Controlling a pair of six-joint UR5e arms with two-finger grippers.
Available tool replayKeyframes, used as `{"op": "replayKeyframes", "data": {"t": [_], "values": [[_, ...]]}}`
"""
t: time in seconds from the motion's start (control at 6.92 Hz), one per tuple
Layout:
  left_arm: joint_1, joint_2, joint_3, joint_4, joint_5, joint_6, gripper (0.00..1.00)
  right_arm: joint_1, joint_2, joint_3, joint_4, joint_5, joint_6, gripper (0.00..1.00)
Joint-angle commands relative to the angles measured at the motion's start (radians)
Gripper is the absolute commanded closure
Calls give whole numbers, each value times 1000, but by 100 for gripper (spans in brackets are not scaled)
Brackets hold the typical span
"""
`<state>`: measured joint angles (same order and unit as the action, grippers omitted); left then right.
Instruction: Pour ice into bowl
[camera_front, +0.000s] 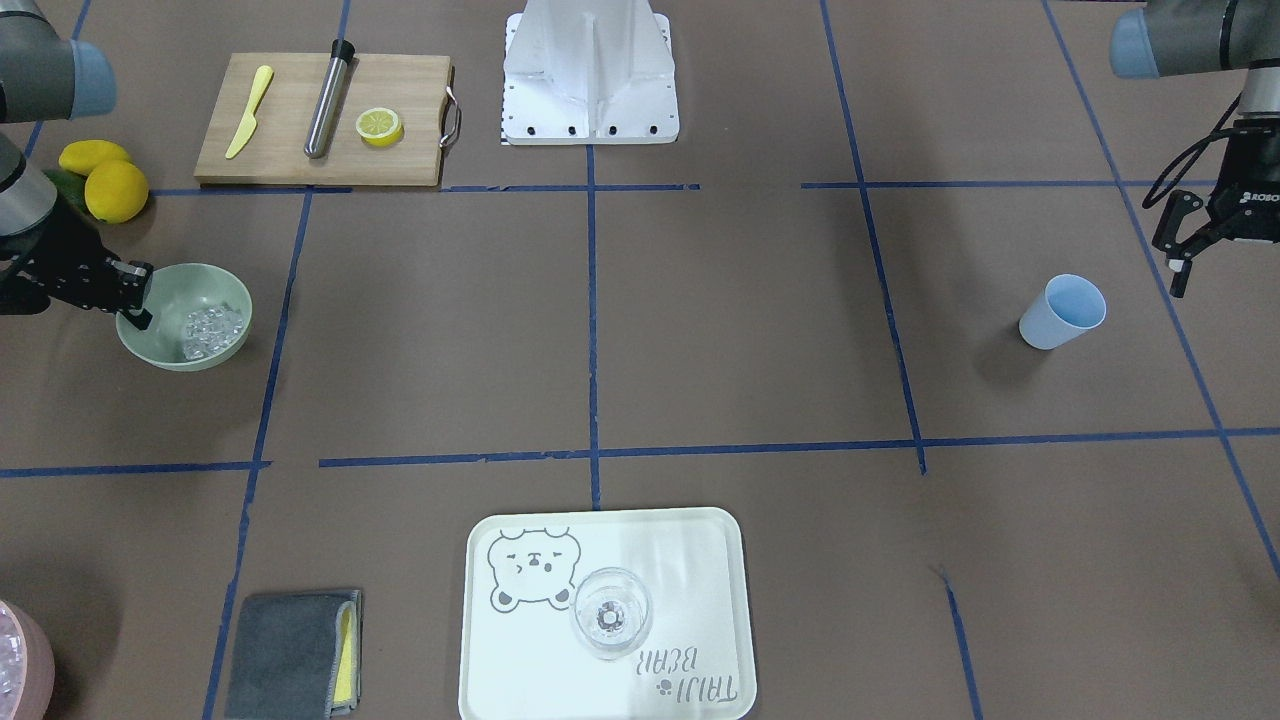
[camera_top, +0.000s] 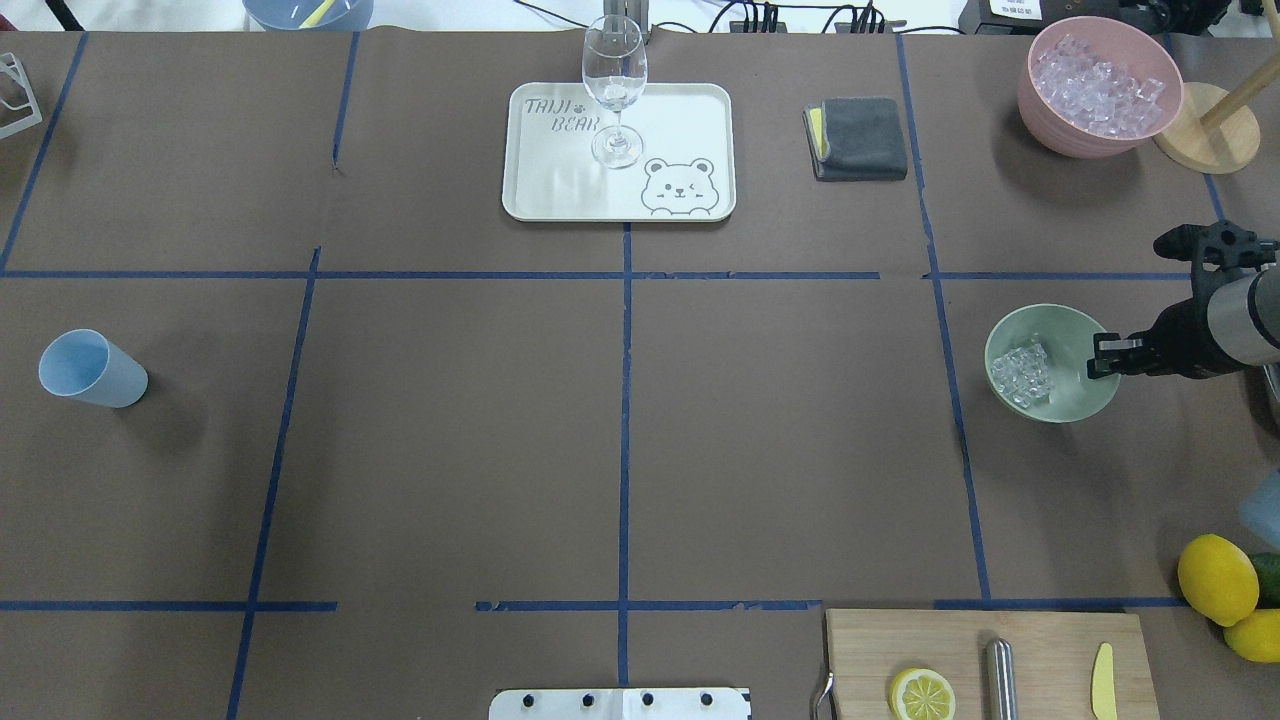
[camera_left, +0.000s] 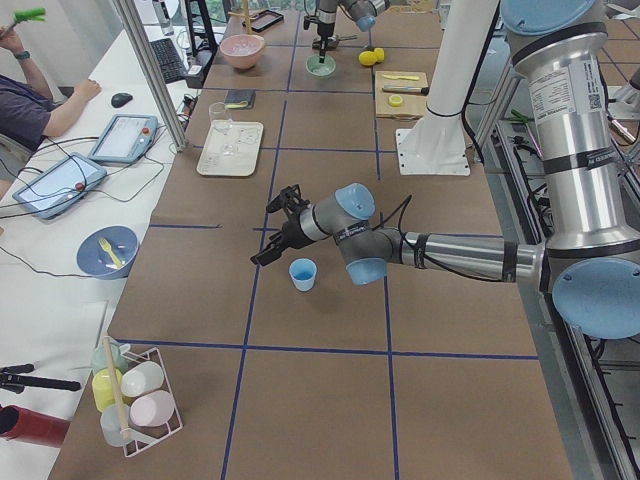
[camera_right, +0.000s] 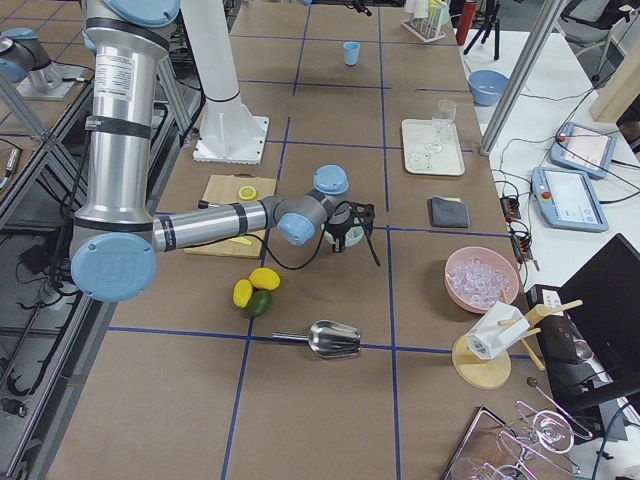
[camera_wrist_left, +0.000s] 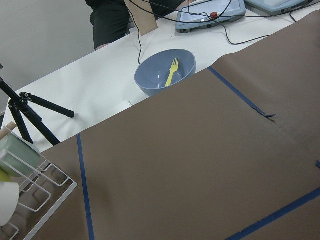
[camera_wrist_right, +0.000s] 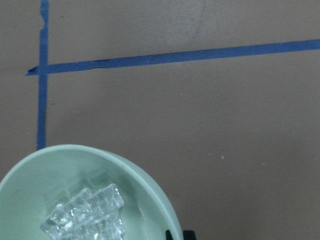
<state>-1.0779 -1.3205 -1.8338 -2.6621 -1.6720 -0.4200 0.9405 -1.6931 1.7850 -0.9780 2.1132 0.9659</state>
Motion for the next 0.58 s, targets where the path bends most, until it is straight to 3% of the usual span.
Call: {"op": "replayKeyframes", "data": {"t": [0.0,0.14,0.43], "values": [[-16,1,1,37,-17,33,0,56,-2,-70,15,39,-52,9],[-51,-3,-5,85,-32,103,0,101,-5,-70,1,45,-102,0],[-88,-19,-4,154,-83,119,0,238,0,-72,-115,112,-387,0]]}}
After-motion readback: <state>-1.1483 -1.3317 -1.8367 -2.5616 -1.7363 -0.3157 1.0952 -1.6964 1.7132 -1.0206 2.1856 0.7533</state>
